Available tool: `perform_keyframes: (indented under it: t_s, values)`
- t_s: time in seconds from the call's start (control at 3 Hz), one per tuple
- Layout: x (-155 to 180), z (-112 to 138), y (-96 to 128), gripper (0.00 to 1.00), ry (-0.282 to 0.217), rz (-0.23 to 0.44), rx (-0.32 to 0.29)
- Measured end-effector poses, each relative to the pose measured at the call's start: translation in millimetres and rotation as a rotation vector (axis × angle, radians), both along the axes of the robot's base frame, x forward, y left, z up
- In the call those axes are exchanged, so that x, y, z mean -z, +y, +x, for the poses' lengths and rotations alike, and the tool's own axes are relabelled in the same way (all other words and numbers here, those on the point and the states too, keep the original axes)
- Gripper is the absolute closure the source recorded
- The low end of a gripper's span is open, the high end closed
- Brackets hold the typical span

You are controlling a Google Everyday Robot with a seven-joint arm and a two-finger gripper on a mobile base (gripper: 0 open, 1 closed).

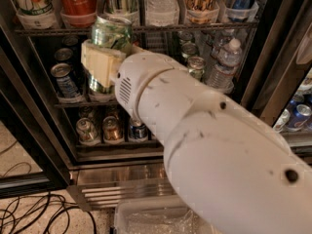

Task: Pick green can from top shelf of fridge

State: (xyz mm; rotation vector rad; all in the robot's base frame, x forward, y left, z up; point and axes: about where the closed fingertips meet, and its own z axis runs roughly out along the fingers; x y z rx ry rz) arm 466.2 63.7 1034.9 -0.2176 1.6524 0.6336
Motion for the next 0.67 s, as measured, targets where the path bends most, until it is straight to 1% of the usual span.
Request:
perform_keyframes:
  t_s: [0.33, 0.67]
  values:
    - [11.8, -24.1, 1.6, 1.00, 0.058, 0.031, -0.034]
    - [9.9, -27.6, 6.1, 1.00, 0.053, 0.030, -0.045]
